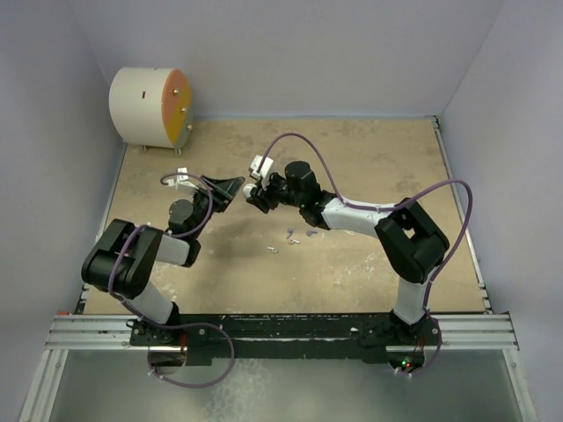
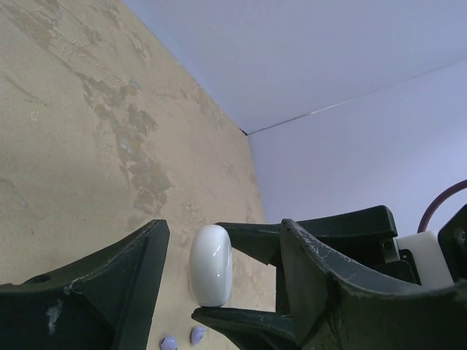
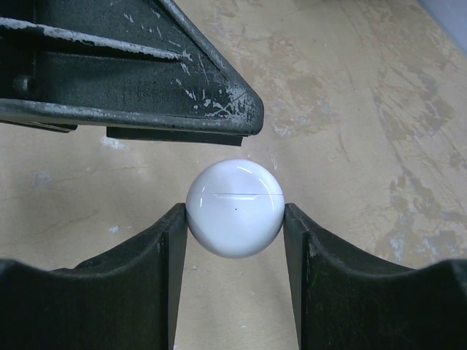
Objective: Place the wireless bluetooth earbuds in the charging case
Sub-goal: Pick up the charging case at the center of the board.
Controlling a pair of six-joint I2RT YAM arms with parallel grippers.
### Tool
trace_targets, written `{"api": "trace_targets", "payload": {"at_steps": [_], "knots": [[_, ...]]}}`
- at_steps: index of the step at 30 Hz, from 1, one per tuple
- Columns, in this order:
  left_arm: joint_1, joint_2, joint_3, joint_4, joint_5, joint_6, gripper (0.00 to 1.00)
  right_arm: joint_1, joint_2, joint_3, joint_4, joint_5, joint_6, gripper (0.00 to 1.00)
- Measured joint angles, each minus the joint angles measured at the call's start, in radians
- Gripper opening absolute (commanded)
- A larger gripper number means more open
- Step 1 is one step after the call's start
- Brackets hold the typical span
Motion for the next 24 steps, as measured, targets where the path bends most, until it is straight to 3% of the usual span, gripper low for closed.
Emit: {"api": "trace_targets", "payload": {"at_steps": [24], "knots": [[-0.018,0.159,0.014,0.178,0.053,-0.082,0.48,0.0,0.0,0.0,0.0,0.0,0.0,0.0]]}}
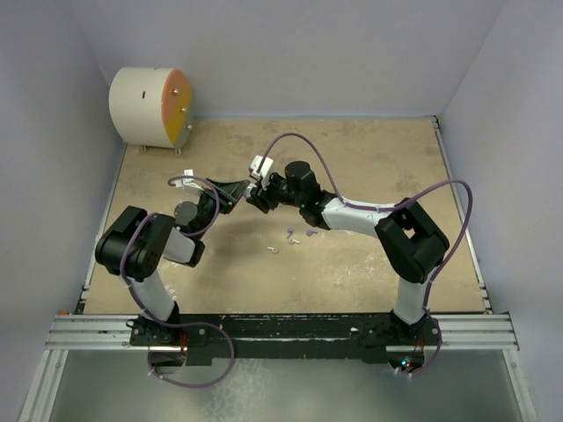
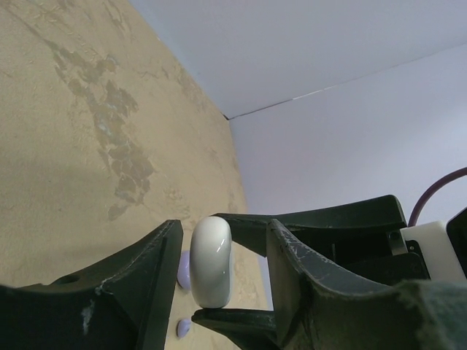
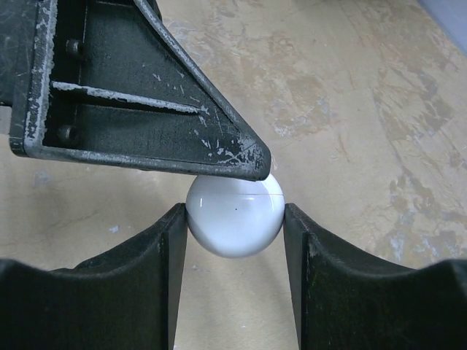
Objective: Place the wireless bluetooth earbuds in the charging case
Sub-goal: Pick up the charging case at the center of the board.
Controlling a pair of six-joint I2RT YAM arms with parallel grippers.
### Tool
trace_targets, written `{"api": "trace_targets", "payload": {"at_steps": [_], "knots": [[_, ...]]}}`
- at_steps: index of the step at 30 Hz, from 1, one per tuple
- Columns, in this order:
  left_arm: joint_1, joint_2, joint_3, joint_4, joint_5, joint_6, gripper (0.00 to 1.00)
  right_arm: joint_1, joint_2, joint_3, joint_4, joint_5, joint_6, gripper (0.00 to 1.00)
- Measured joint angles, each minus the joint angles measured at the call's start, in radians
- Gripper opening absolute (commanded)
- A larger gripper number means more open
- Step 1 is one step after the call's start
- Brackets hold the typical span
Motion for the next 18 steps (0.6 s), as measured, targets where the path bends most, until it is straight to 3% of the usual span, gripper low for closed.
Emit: {"api": "trace_targets", "payload": {"at_steps": [18], "knots": [[-0.007,0.016,0.005,0.008,-0.002,-0.015,0.34,0.0,0.0,0.0,0.0,-0.003,0.0,0.0]]}}
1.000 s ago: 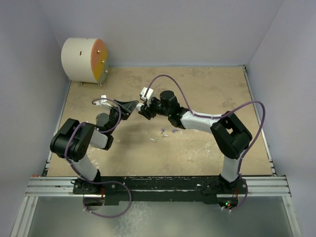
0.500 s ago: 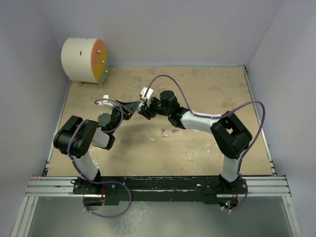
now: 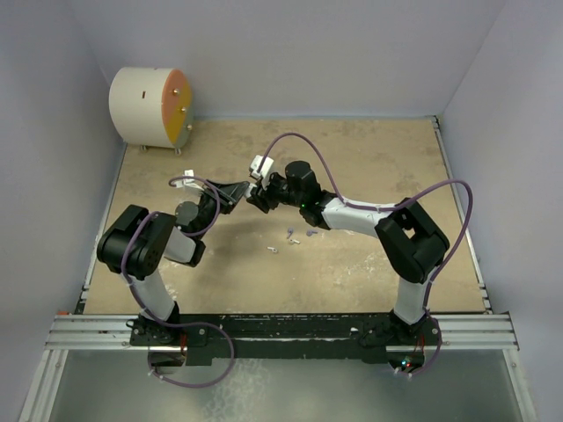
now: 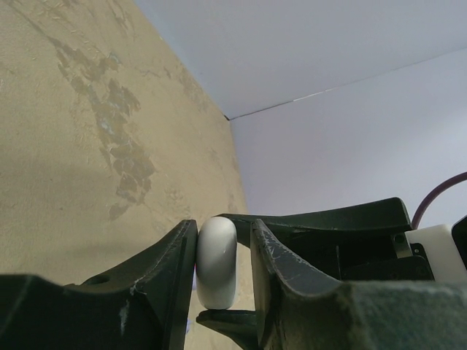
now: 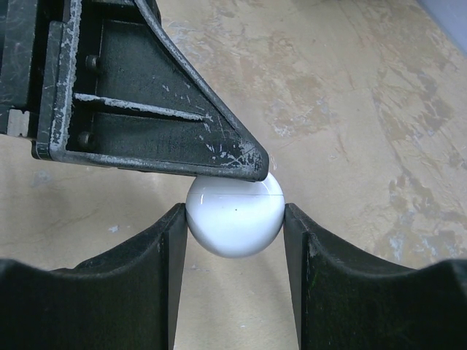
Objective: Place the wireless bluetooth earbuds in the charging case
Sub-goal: Pick up the charging case at the center of the board.
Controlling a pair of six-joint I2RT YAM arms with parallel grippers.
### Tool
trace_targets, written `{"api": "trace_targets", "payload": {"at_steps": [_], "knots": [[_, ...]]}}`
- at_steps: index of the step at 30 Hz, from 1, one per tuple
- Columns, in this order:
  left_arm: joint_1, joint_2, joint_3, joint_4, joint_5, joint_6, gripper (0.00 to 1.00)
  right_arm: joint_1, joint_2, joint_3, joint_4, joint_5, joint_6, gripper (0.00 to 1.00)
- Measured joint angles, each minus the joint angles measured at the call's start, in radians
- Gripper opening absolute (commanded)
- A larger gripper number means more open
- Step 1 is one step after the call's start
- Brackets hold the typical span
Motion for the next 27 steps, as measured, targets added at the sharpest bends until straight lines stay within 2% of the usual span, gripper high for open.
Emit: {"api": "trace_targets", "payload": {"at_steps": [10,20,22,24,25,26,27], "knots": [[-0.003,0.007,0.003,0.001,0.0,0.0,0.31,0.0,0.0,0.0,0.0,-0.001,0.0,0.0],[-0.005,0.015,0.01,0.002,-0.002,0.0,0.19,-0.001,0.0,0.006,-0.005,0.0,0.0,0.0],[-0.006,0.016,0.012,0.002,-0.002,0.0,0.14,-0.001,0.0,0.007,-0.006,0.0,-0.001,0.0],[-0.006,0.016,0.013,0.002,-0.002,0.0,0.02,-0.001,0.0,0.008,-0.006,0.0,-0.001,0.0],[-0.006,0.016,0.013,0.002,-0.002,0.0,0.0,-0.001,0.0,0.008,-0.006,0.0,-0.001,0.0],[-0.006,0.016,0.013,0.002,-0.002,0.0,0.0,-0.001,0.0,0.008,-0.006,0.0,-0.001,0.03],[-0.006,0.016,0.013,0.002,-0.002,0.0,0.0,-0.001,0.0,0.008,-0.006,0.0,0.0,0.13]]}}
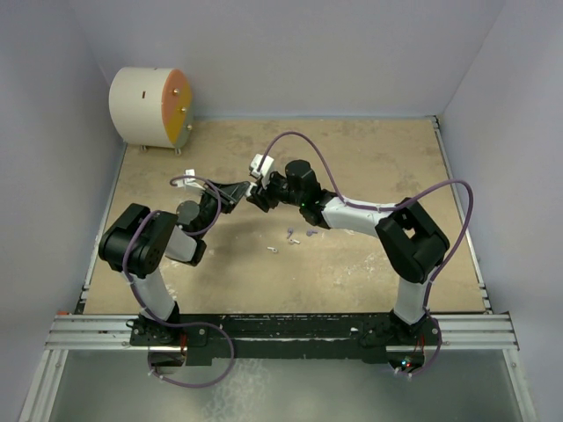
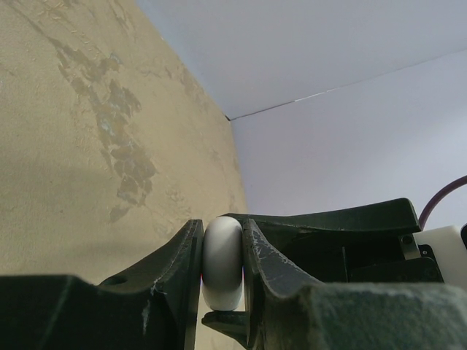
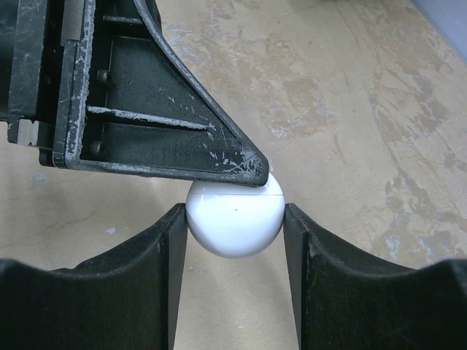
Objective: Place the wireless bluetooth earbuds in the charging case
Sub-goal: Pick up the charging case at the center of the board, then open the charging case.
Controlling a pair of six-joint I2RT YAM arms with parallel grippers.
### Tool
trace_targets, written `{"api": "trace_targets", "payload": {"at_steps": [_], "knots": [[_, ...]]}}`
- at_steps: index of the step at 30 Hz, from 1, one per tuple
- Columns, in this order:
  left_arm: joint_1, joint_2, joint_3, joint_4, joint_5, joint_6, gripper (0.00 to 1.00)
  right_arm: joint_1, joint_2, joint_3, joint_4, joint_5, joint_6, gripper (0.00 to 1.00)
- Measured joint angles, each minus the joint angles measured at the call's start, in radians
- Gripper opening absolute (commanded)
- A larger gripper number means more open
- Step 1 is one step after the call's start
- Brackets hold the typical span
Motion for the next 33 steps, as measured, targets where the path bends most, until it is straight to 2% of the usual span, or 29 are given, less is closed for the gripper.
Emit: {"api": "trace_targets", "payload": {"at_steps": [3,5,7,15,25,28,33], "knots": [[0.0,0.0,0.0,0.0,-0.001,0.0,0.0,0.0,0.0,0.003,-0.003,0.0,0.0,0.64],[0.0,0.0,0.002,-0.001,-0.003,0.0,0.0,0.0,0.0,0.004,-0.003,0.004,0.003,0.76],[-0.004,0.0,0.009,-0.002,-0.003,-0.001,0.0,0.001,0.0,0.003,-0.001,0.003,0.014,0.84],[-0.019,-0.014,0.089,-0.079,-0.018,0.002,0.0,-0.014,-0.133,-0.079,0.026,0.016,0.066,1.0],[-0.019,-0.062,0.163,-0.269,-0.094,0.031,0.0,-0.146,-0.376,-0.254,0.145,0.103,0.207,1.0],[-0.021,-0.062,0.163,-0.283,-0.099,0.027,0.0,-0.175,-0.37,-0.252,0.157,0.169,0.238,1.0],[-0.036,-0.062,0.162,-0.282,-0.113,0.026,0.0,-0.167,-0.271,-0.193,0.149,0.232,0.28,0.99]]}}
